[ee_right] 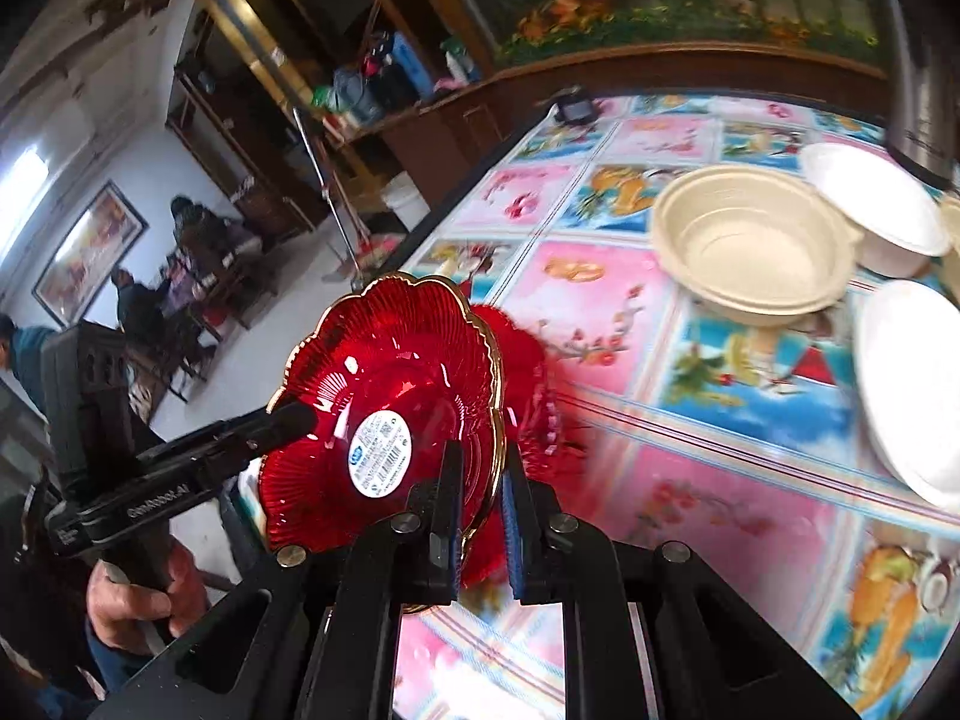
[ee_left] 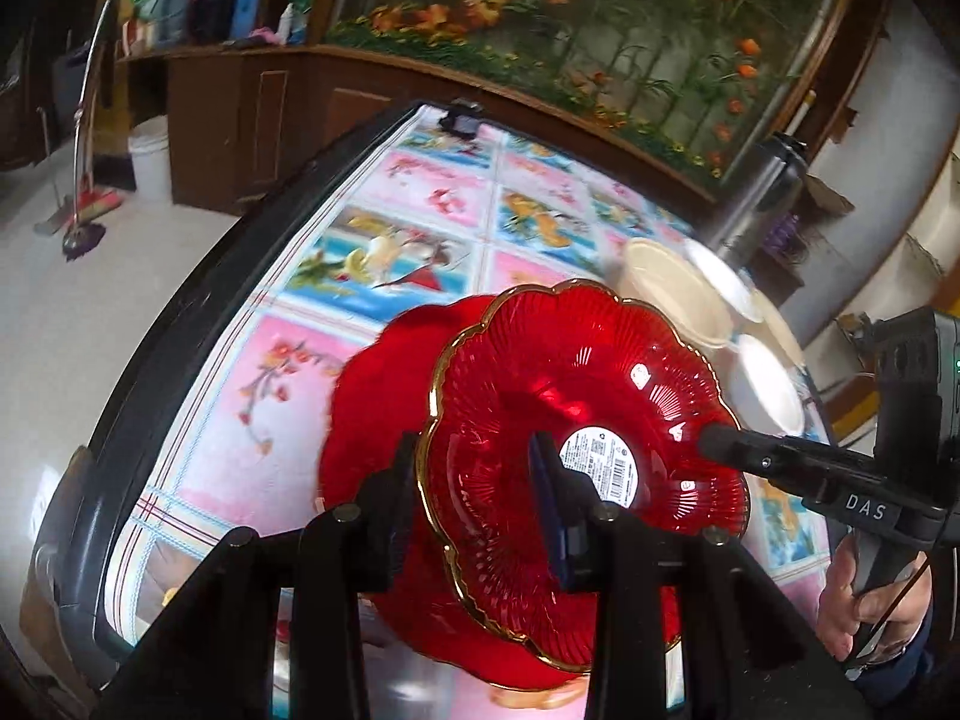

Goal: Organize plates and bowls
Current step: 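Lower the small red plate onto the large plate and open the right tool, then move the right tool toward the white plate while the left tool holds the stacked plates, then grasp the rim of the flat white plate with the right tool, then carry the white plate with the right tool over the red plates in the left tool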

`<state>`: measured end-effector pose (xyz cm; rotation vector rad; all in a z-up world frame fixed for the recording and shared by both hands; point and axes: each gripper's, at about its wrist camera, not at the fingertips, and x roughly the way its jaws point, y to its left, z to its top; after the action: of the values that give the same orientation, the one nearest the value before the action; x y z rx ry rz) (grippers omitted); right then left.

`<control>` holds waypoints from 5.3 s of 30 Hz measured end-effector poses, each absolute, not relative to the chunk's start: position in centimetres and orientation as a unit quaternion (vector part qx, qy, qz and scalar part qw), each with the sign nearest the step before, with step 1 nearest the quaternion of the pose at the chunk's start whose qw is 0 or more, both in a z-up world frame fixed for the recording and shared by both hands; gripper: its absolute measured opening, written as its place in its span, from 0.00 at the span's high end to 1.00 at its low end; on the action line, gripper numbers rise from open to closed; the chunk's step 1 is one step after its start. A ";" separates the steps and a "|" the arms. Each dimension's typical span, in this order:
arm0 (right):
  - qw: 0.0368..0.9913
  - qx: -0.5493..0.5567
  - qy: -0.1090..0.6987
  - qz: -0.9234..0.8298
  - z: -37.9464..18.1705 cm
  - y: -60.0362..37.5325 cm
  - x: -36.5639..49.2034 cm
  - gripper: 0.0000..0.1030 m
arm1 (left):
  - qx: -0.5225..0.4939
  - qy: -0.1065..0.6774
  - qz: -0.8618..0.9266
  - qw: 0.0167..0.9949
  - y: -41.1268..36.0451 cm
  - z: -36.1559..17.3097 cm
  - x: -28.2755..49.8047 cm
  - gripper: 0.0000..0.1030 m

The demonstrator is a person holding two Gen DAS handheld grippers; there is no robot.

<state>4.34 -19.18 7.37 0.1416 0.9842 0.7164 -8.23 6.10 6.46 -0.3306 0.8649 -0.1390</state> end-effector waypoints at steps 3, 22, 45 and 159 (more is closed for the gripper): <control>0.812 0.061 0.476 0.333 6.2 -18.2 5.3 0.87 | -0.166 0.423 -0.061 0.888 7.0 5.5 -7.8 0.67; 0.790 0.037 0.501 0.351 5.0 -15.6 6.2 0.44 | -0.157 0.442 -0.078 0.880 5.5 4.8 -6.7 0.24; 0.882 0.142 0.361 0.268 7.5 -29.0 6.3 0.32 | -0.147 0.377 -0.060 0.912 3.8 9.1 -9.9 0.13; 0.738 0.032 0.621 0.262 6.8 -15.0 7.1 0.90 | -0.074 0.568 -0.082 0.816 4.4 5.4 -5.4 0.81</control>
<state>7.08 -15.04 6.84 0.0693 1.3639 0.5745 -5.36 4.38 5.35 -0.1581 1.2112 -0.1747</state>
